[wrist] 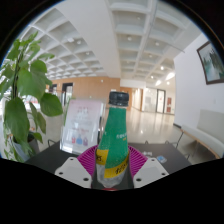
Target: Pour water
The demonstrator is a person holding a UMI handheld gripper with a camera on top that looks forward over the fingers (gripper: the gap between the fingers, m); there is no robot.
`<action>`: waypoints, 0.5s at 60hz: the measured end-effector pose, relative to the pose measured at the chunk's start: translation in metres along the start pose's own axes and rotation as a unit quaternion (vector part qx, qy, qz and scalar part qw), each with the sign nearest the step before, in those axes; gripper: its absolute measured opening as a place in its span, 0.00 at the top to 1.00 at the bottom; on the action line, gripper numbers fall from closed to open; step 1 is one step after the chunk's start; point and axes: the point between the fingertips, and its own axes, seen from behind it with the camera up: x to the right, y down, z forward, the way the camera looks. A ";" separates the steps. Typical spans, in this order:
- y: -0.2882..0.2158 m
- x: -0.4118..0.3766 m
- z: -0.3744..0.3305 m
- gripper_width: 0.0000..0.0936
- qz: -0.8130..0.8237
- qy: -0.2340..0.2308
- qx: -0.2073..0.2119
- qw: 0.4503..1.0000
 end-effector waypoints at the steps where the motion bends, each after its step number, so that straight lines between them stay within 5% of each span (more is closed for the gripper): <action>1: 0.010 0.000 0.002 0.55 0.003 0.002 -0.009 1.000; 16: 0.112 0.007 0.004 0.54 -0.005 -0.004 -0.092 0.996; 21: 0.108 0.015 0.004 0.55 -0.006 0.001 -0.071 0.997; 30: 0.110 0.012 0.002 0.38 -0.010 0.009 -0.077 0.997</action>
